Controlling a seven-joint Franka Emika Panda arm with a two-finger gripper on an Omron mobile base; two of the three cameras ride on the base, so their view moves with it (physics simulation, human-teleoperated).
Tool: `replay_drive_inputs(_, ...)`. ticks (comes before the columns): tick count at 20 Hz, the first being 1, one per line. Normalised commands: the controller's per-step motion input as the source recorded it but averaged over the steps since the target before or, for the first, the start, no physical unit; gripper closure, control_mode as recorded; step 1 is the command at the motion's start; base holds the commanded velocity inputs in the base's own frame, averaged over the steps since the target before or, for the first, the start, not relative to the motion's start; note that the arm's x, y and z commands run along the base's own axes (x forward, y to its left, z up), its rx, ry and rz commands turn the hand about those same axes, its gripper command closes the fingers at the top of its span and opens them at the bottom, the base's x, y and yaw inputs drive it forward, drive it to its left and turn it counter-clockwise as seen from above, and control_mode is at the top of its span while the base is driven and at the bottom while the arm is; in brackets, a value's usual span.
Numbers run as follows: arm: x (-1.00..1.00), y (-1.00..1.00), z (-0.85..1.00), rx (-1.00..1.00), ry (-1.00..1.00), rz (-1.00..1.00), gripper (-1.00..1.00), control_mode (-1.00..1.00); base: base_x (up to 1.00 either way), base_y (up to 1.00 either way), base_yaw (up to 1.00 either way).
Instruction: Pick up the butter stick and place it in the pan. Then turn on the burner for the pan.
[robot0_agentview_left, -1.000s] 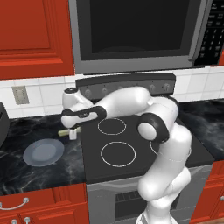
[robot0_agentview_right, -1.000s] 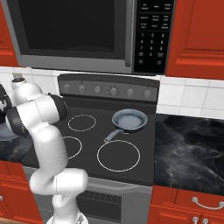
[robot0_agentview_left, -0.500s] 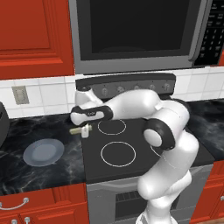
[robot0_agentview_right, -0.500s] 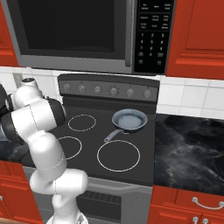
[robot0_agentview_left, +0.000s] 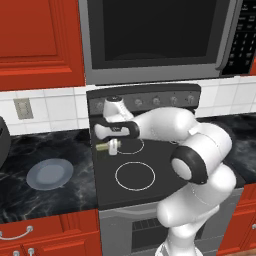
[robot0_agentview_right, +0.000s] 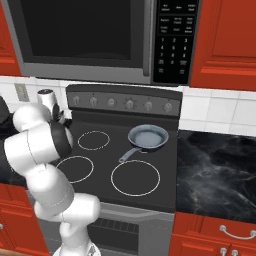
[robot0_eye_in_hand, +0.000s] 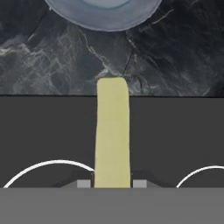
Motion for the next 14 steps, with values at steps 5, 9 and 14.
replay_drive_inputs(5, -0.06, -0.57, 0.15, 0.0, 0.0, -0.11, 1.0, -1.0, 0.0, 0.0, 0.0)
replay_drive_inputs(9, -0.05, -0.52, 0.14, 0.0, 0.0, -0.11, 1.0, -1.0, 0.0, 0.0, 0.0)
replay_drive_inputs(14, -0.04, -0.51, 0.1, 0.0, 0.0, -0.12, 1.0, -1.0, 0.0, 0.0, 0.0)
